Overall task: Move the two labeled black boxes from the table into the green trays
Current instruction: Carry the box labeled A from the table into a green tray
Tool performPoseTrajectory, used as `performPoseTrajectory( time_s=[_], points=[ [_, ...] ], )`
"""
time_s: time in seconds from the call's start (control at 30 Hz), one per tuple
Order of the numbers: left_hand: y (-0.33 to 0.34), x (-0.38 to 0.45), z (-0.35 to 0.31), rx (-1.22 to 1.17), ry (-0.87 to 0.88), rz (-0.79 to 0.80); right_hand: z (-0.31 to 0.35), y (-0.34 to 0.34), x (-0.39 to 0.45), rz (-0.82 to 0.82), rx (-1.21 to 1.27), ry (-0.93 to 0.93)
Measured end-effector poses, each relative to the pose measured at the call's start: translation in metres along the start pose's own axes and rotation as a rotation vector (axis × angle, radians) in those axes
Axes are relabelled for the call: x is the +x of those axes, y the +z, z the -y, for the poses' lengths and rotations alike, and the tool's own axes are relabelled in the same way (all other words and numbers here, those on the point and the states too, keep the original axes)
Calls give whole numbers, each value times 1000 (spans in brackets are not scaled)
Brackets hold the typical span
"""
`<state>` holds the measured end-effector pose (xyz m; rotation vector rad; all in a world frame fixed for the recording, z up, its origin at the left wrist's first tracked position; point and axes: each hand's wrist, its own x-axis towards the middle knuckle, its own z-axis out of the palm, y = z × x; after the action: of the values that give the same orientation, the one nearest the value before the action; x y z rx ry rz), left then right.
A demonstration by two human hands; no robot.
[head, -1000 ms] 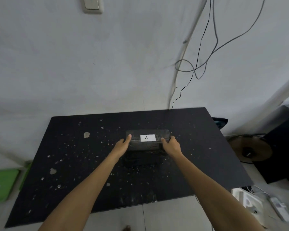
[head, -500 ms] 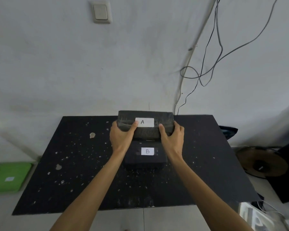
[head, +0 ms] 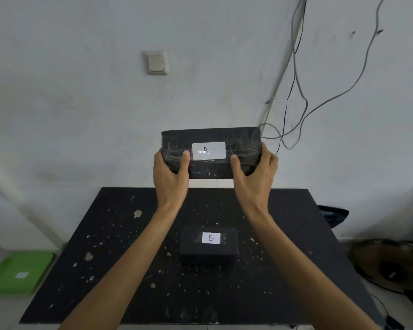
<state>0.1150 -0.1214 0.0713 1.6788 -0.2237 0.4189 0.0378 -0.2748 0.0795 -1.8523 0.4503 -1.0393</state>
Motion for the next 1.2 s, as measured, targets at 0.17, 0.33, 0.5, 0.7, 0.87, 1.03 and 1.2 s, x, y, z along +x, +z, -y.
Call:
performPoseTrajectory(
  time_s=[0.17, 0.33, 0.5, 0.7, 0.87, 1.03, 1.2],
  points=[
    [-2, 0, 9, 37, -11, 39, -14, -2, 0, 14, -26, 19],
    [-7, 0, 28, 176, -46, 92, -39, 0, -6, 91, -76, 90],
    [-59, 19, 61, 454, -96, 69, -46, 52, -23, 254, -75, 139],
    [-155, 35, 109, 573, -263, 22, -35, 147, -67, 450, -83, 140],
    [-243, 45, 150, 543, -320, -91, -8, 230, -110, 604, -111, 104],
    [-345, 65, 193, 527, -379, -94, 26, 320, -158, 737, -148, 72],
    [-446, 76, 232, 618, -369, -83, 54, 409, -214, 893, -184, 151]
  ],
)
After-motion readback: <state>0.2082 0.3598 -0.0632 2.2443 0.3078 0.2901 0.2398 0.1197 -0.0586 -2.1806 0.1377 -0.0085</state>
